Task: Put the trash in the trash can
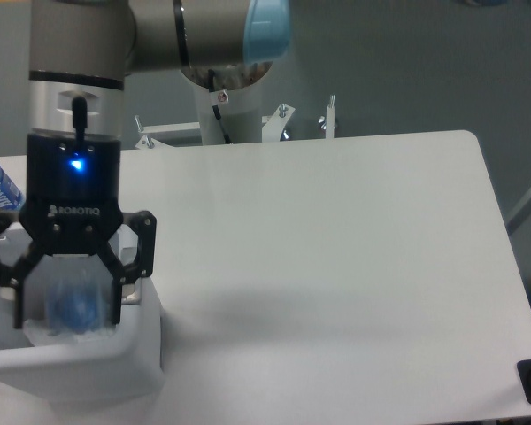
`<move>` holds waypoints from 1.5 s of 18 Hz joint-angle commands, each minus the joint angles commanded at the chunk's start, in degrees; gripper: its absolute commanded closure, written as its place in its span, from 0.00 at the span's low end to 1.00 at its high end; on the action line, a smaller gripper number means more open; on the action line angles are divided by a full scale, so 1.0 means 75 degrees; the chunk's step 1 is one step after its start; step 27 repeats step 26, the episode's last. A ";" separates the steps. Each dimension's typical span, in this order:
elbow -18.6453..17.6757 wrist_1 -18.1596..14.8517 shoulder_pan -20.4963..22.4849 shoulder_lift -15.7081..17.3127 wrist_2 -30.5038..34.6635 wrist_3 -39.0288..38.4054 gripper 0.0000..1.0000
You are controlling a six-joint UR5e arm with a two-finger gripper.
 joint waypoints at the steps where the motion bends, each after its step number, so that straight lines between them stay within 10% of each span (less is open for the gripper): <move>1: -0.0058 0.0000 0.0105 0.0012 0.0024 0.0000 0.00; 12: -0.0199 -0.0233 0.2518 0.0128 0.0036 0.2328 0.00; 16: -0.0293 -0.1767 0.3410 0.0538 0.0047 0.4646 0.00; 23: -0.2002 -0.2203 0.4312 0.1581 0.0935 0.8889 0.00; 27: -0.2098 -0.2168 0.4594 0.1652 0.1348 0.9632 0.00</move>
